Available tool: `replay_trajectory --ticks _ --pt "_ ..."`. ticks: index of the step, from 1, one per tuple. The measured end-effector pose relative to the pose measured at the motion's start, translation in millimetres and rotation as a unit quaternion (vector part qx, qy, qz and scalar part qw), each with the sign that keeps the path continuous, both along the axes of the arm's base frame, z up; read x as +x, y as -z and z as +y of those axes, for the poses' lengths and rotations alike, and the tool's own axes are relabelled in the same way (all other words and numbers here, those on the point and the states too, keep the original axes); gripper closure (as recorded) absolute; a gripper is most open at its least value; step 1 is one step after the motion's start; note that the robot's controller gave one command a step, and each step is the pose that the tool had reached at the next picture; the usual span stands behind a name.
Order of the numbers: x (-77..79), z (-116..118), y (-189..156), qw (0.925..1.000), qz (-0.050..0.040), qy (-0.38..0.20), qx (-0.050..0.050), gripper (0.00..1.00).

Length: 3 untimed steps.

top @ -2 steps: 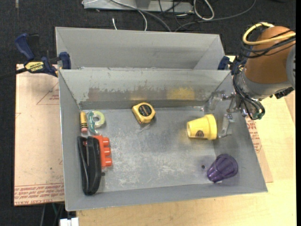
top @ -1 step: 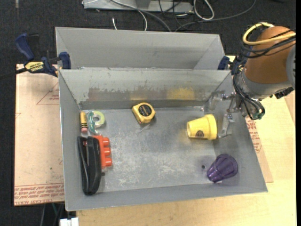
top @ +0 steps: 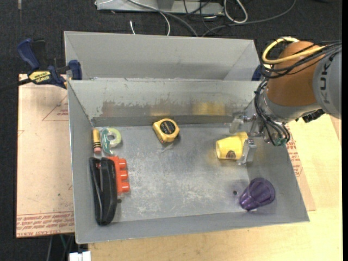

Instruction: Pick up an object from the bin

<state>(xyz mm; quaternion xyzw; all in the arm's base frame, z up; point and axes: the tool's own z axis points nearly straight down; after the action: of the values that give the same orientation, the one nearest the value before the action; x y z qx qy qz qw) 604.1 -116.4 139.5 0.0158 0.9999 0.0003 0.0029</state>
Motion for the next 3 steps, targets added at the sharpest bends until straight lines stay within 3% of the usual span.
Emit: replay_trajectory --ticks 1,2,3 --pt "-20.2 5.8 -0.6 1.0000 -0.0005 0.006 0.000 0.00" --pt "-3.8 -0.1 28.8 0.9955 -0.0027 0.095 0.001 0.00" --pt "-2.6 5.3 44.7 0.9962 -0.0015 0.087 0.001 0.00"
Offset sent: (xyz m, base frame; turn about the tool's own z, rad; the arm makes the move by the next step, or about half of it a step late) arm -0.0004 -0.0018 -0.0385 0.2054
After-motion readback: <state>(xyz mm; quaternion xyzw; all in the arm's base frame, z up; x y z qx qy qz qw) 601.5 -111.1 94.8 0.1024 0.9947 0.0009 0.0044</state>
